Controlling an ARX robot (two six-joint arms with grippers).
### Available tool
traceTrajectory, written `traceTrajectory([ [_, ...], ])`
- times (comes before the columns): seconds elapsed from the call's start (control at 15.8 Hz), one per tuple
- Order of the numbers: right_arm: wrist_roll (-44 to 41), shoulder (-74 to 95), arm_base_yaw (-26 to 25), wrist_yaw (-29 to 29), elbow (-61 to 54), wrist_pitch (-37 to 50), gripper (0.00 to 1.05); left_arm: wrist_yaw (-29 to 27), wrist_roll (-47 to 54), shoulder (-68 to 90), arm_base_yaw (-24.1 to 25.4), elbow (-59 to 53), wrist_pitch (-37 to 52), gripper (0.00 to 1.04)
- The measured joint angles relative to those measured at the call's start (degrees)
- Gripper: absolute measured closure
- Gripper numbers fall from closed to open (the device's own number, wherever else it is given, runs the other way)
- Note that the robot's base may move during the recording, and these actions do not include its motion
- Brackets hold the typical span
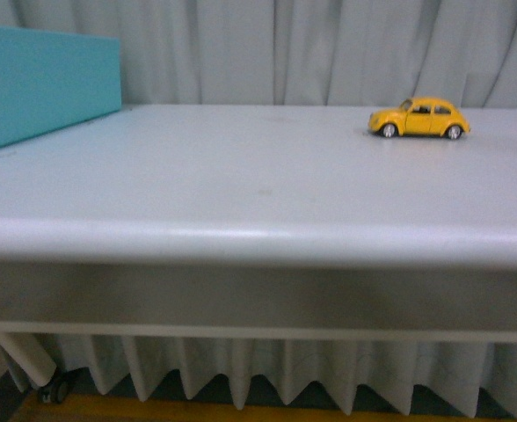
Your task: Wind up and store yellow beetle toy
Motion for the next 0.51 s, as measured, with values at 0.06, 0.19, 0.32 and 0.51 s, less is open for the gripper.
traceTrajectory([
  [0.06,0.0,0.0,0.0,0.0,0.0,-0.1,0.06,0.0,0.0,0.0,0.0,0.0,0.0,0.07],
  [0.19,0.0,0.0,0.0,0.0,0.0,0.0,0.06,0.0,0.0,0.0,0.0,0.0,0.0,0.07],
  [0.32,0.0,0.0,0.0,0.0,0.0,0.0,0.06,0.0,0.0,0.0,0.0,0.0,0.0,0.07],
  [0.51,0.0,0.0,0.0,0.0,0.0,0.0,0.06,0.1,0.0,0.0,0.0,0.0,0.0,0.07],
])
